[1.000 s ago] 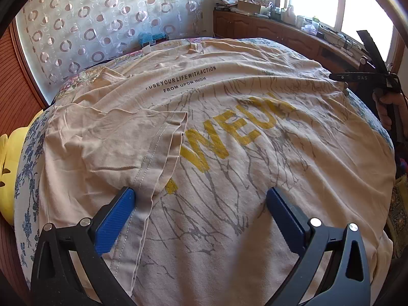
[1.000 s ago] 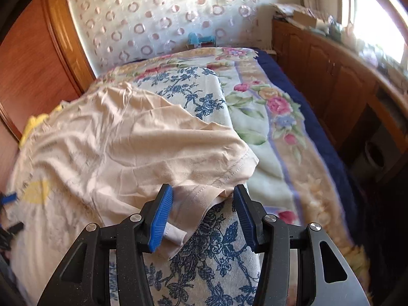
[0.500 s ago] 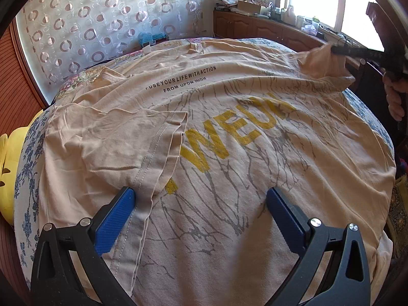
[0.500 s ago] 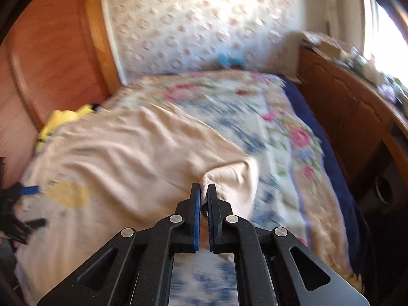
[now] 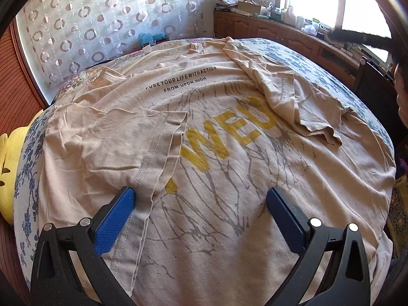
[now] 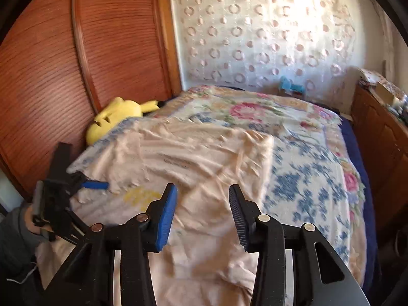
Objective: Fold small clothes
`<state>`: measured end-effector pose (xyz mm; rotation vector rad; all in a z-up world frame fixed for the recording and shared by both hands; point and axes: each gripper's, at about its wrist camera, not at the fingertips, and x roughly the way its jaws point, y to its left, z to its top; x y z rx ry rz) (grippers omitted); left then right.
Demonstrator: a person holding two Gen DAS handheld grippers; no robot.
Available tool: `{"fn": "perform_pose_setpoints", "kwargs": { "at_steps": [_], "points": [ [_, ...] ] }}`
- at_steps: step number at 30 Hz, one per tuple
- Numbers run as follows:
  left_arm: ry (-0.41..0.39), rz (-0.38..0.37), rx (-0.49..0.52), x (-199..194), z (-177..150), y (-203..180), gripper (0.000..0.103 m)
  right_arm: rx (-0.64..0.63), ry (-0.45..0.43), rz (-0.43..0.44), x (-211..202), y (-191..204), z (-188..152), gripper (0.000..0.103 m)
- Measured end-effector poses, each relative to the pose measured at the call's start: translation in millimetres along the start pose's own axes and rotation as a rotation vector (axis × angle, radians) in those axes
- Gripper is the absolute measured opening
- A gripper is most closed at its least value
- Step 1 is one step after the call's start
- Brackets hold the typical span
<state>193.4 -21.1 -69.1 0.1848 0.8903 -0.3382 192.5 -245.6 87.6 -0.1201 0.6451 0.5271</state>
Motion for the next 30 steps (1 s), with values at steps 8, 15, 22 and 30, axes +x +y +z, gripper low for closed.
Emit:
{"fn": "perform_pose_setpoints", "kwargs": {
  "at_steps": [8,15,22,30],
  "points": [
    [0.000,0.000,0.000,0,0,0,0.103,0.054,0.119,-0.028,25,-9,-35,0.044],
    [0.000,0.000,0.000,0,0,0,0.103,0.051,0.155,-0.133,41,0,-50,0.044],
    [-0.002,0.003,0.004,0,0,0,0.103,0.091,0.087,-0.149,18,-9,-64,0.049],
    [-0.078,-0.043,-0.016,-22,12,-7,0.099,0.105,0.120,-0.200,13,-14,-88,0.050]
  ]
}}
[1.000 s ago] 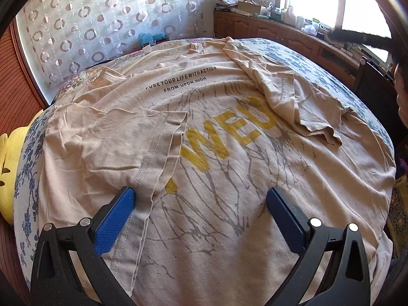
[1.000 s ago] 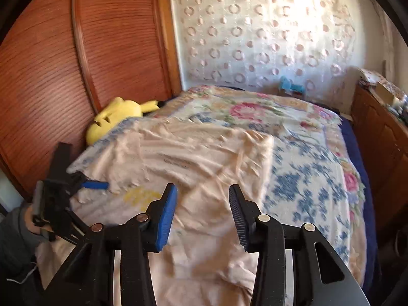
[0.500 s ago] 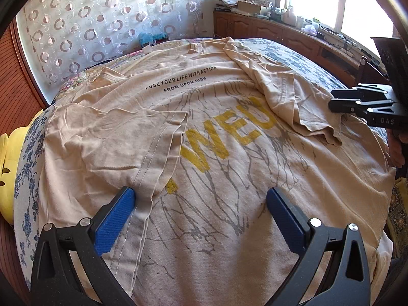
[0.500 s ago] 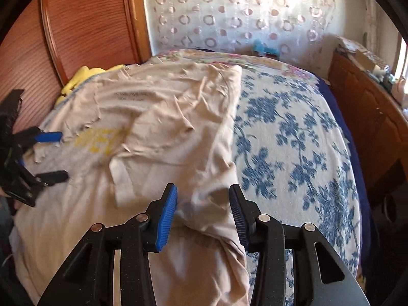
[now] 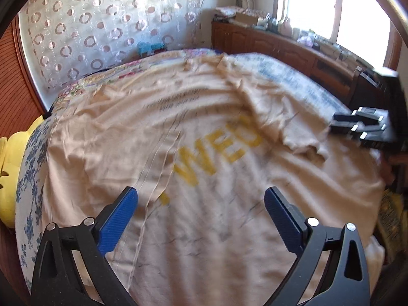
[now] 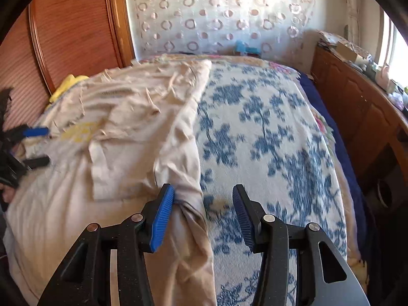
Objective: Fold small clothes
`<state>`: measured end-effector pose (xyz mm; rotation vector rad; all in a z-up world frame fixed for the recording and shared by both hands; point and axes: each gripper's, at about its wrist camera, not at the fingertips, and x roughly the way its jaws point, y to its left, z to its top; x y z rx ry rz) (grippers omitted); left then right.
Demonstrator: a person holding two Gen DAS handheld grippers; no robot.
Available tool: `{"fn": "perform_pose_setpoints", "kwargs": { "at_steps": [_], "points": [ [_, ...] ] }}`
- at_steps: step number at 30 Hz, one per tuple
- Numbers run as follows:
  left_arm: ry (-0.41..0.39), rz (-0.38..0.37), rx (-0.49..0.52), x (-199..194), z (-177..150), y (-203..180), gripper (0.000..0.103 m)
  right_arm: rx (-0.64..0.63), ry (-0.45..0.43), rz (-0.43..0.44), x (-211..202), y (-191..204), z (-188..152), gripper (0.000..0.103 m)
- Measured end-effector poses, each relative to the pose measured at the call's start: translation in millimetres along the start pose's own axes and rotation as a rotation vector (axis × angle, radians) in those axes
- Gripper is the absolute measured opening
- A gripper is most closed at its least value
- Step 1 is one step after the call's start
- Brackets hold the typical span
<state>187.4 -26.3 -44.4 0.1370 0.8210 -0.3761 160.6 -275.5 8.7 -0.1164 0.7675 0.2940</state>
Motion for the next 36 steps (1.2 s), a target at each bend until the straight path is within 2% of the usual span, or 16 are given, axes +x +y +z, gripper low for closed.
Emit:
{"fn": "perform_pose_setpoints", "kwargs": {
  "at_steps": [3,6,8,11,17,20,30,35,36],
  "points": [
    [-0.048,-0.034,0.025,-9,17,-14,0.093,0.009,-0.003,-0.014,-2,2,-2,0.050],
    [-0.075,-0.070,0.048,-9,37,-29,0.079,0.020,-0.011,-0.015,-1,0,-2,0.050],
    [-0.076,-0.098,0.051,-4,47,-38,0.064,0.034,-0.018,-0.009,-2,-3,-3,0.050],
    [-0.059,-0.147,0.030,15,63,-45,0.049,0.053,-0.028,0.001,-3,-6,-5,0.050],
    [-0.009,-0.195,0.020,48,80,-64,0.036,0.051,-0.030,-0.002,-4,-8,-6,0.050],
    [0.005,-0.199,0.051,59,89,-78,0.035,0.047,-0.029,-0.007,-3,-7,-6,0.050],
    [0.082,-0.134,0.131,95,105,-105,0.029,0.044,-0.029,-0.011,-4,-6,-6,0.050],
    [0.083,-0.084,0.139,97,104,-104,0.007,0.046,-0.030,-0.009,-4,-6,-6,0.050],
    [0.082,-0.085,0.133,96,104,-102,0.007,0.047,-0.031,-0.008,-4,-6,-5,0.050]
  ]
}}
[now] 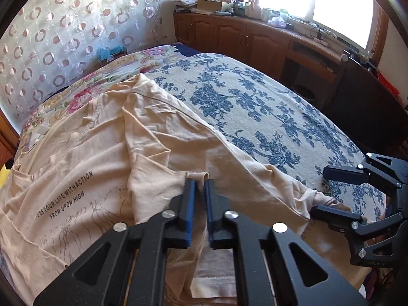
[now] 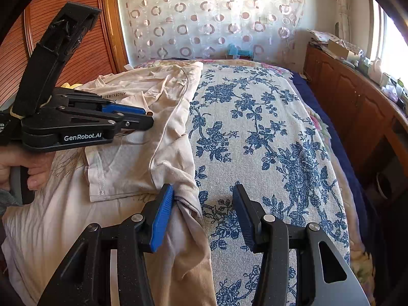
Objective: Fold small clothes
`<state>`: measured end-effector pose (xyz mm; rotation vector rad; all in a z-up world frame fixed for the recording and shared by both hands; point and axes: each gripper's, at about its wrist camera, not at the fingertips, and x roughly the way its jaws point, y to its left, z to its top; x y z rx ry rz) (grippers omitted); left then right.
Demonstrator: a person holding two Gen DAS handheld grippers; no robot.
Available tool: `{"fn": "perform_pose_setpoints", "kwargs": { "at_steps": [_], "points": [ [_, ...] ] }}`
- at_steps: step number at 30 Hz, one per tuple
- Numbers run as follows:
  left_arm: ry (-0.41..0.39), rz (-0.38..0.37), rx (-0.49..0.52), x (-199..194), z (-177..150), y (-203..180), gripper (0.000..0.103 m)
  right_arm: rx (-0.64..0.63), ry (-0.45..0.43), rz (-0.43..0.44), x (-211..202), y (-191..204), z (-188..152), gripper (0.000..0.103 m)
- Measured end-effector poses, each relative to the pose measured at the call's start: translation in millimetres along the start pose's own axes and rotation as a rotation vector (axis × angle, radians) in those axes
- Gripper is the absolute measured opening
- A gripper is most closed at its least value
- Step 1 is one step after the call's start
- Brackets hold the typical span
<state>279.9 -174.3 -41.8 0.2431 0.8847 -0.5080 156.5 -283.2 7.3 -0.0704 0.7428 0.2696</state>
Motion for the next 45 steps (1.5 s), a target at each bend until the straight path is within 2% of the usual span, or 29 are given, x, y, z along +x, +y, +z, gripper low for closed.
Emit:
{"fn": "perform_pose_setpoints", "kwargs": {
  "at_steps": [9,14,20,28,30,33,34,36,37,42,45],
  "points": [
    [-0.093,0.001,-0.040,-40,-9,27,0.003,0.003,-0.001,0.001,-1,0,0,0.050],
    [-0.140,0.042,-0.071,-75,-20,57,0.003,0.003,-0.002,0.001,-1,0,0,0.050],
    [-0.132,0.088,-0.108,-88,-38,87,0.003,0.000,-0.002,-0.004,-1,0,0,0.050],
    [-0.090,0.118,-0.143,-83,-67,100,0.004,-0.004,-0.001,-0.009,0,0,-1,0.050],
    [-0.083,0.120,-0.149,-84,-74,104,0.012,-0.005,-0.001,-0.010,1,0,0,0.050],
    [-0.090,0.124,-0.143,-88,-84,108,0.031,-0.004,-0.001,-0.009,0,0,0,0.050],
    [-0.092,0.121,-0.142,-88,-86,109,0.045,-0.004,-0.001,-0.010,0,0,0,0.050],
    [-0.083,0.110,-0.146,-87,-92,114,0.061,-0.004,-0.001,-0.010,0,0,0,0.050],
    [-0.063,0.104,-0.150,-84,-95,116,0.077,-0.004,-0.001,-0.010,0,0,0,0.050],
    [-0.011,0.115,-0.157,-69,-110,122,0.080,-0.006,-0.001,-0.012,1,1,0,0.050],
    [-0.008,0.106,-0.168,-65,-117,125,0.080,-0.007,-0.001,-0.013,1,1,0,0.050]
  ]
}}
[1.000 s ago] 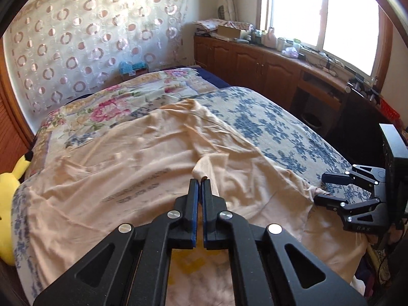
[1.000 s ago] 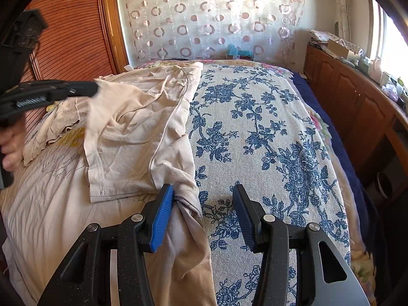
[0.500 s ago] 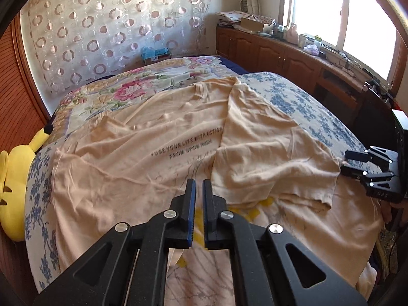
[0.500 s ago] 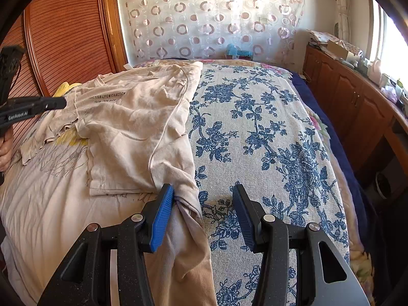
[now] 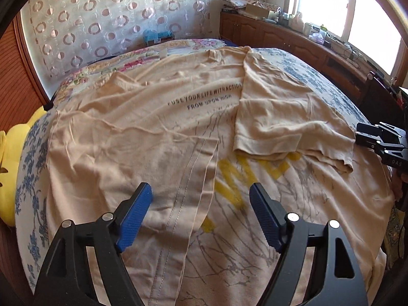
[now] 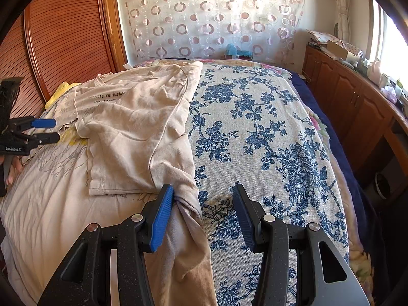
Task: Fold small clothes
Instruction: 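Open the left gripper and lift it off the folded shirt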
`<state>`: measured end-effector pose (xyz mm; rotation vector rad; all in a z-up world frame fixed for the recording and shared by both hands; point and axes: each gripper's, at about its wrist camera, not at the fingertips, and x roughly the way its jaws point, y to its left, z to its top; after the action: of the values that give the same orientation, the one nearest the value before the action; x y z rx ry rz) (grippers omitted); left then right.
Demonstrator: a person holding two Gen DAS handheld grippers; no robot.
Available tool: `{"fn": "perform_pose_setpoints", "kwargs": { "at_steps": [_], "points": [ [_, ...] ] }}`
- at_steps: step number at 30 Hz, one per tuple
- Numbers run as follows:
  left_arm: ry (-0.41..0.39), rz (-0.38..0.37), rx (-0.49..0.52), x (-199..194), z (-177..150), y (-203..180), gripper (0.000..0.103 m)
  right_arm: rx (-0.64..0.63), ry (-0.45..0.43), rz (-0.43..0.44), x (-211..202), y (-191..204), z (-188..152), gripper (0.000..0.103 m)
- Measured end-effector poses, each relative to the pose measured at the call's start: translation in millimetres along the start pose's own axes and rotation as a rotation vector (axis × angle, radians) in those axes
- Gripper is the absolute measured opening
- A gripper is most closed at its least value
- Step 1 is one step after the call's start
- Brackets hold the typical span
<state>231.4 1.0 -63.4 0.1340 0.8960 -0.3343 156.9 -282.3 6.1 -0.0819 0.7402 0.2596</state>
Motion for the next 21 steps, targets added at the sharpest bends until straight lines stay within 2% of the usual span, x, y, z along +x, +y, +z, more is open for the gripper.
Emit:
{"fn": "perform_pose_setpoints", "kwargs": {
  "at_steps": [5,15,21],
  "points": [
    [-0.029,0.030,0.038,0,-6,-7,0.081,-0.001,0.000,-0.003,0,0,0,0.050],
    [-0.023,0.026,0.024,-1,-8,-6,0.083,-0.018,0.011,-0.003,1,1,0,0.050],
    [0.008,0.034,0.009,-4,-7,-6,0.083,-0.077,-0.002,0.018,-5,8,27,0.050]
  ]
}}
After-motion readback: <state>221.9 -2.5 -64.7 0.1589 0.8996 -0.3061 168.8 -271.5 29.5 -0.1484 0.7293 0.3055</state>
